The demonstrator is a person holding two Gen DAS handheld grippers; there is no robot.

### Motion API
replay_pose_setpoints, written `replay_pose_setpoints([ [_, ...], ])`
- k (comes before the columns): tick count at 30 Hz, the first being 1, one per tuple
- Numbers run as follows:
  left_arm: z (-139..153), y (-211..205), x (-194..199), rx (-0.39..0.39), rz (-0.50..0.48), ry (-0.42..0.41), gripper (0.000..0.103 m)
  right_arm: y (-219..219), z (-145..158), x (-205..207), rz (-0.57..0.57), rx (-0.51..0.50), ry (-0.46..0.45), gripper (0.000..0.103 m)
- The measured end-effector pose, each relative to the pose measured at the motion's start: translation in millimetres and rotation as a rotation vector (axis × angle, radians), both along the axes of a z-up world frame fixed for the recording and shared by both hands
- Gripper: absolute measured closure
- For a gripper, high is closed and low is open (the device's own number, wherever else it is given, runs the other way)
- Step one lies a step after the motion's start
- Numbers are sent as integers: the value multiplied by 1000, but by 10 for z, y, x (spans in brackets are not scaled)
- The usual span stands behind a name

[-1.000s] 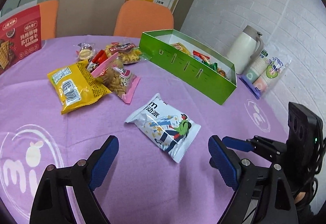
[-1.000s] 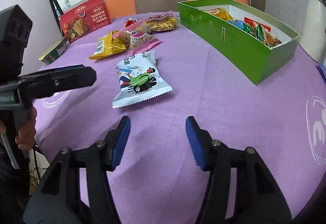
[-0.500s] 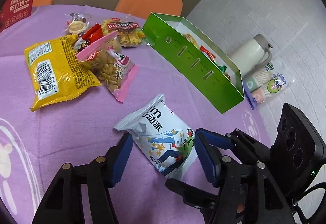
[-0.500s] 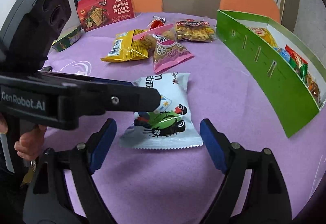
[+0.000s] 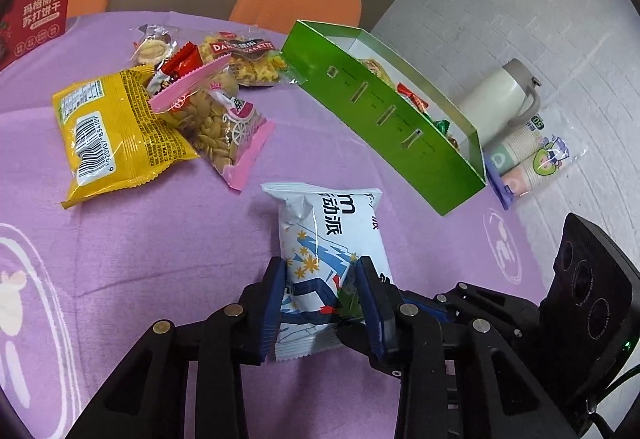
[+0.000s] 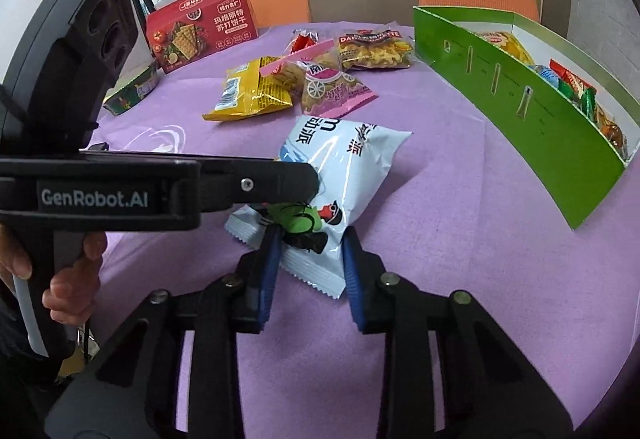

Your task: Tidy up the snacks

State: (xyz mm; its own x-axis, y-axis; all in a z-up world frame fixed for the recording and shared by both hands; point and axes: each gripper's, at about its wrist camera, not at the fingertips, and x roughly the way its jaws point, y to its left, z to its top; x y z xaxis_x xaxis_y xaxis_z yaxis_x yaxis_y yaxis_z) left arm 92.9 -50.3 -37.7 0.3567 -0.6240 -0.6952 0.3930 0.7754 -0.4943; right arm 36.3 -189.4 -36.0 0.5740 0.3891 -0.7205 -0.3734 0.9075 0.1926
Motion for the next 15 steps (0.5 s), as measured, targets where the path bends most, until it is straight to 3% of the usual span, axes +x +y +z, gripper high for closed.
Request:
replay_pose_setpoints([
  [8, 514, -278, -18, -9, -56, -118, 68, -303, 432, -135, -85, 27, -135, 71],
  [15, 910, -784, 232, 1, -117, -204, 69, -725, 736, 40, -195, 64, -220, 71],
])
